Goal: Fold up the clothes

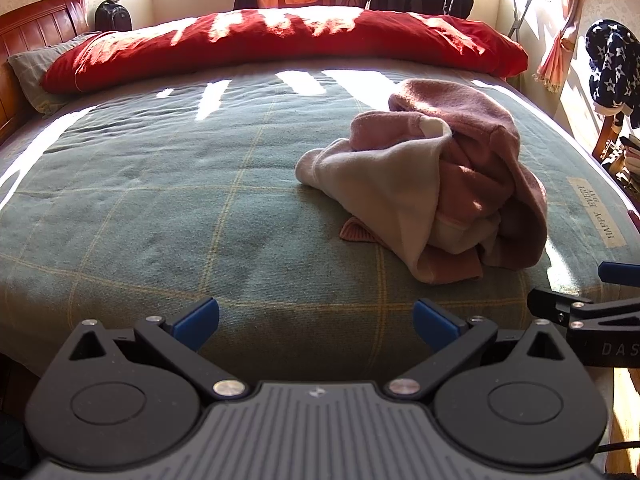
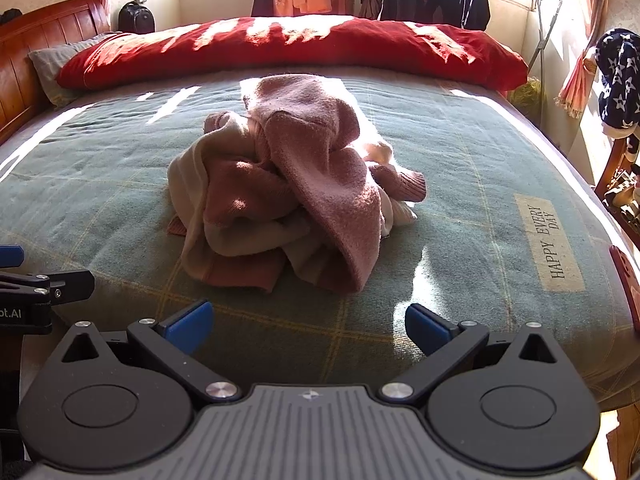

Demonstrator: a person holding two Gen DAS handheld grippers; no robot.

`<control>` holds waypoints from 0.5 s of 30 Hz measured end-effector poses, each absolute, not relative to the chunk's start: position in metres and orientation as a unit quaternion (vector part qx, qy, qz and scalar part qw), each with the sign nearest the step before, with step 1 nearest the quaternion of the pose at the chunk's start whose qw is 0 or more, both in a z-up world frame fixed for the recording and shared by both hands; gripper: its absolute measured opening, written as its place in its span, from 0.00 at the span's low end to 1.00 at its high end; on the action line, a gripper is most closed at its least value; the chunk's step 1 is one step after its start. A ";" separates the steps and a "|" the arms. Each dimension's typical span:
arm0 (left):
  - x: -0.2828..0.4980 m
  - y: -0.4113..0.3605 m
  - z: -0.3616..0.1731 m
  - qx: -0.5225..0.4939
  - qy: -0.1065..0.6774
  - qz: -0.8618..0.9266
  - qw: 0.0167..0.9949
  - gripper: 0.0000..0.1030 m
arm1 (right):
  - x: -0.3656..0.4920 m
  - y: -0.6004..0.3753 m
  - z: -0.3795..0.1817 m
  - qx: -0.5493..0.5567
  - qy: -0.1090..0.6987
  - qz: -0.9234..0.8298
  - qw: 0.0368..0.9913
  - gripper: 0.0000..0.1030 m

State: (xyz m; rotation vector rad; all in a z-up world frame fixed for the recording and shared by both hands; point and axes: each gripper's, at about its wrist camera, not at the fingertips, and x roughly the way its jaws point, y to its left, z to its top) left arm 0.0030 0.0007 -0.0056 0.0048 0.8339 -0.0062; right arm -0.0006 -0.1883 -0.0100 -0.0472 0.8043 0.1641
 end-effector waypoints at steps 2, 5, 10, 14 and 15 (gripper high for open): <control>0.003 0.001 -0.006 0.002 0.405 -0.003 0.914 1.00 | -0.001 -0.189 -0.010 -0.023 0.390 0.080 0.917 1.00; 0.003 0.001 -0.006 0.002 0.405 -0.003 0.914 1.00 | -0.001 -0.188 -0.011 -0.023 0.390 0.081 0.917 1.00; 0.003 0.002 -0.006 0.001 0.406 -0.003 0.914 1.00 | -0.002 -0.186 -0.011 -0.025 0.392 0.084 0.916 1.00; 0.003 0.002 -0.006 0.001 0.405 -0.003 0.914 1.00 | -0.002 -0.186 -0.011 -0.025 0.391 0.085 0.916 1.00; 0.003 0.002 -0.006 0.000 0.405 -0.003 0.914 1.00 | -0.002 -0.186 -0.010 -0.026 0.391 0.085 0.916 1.00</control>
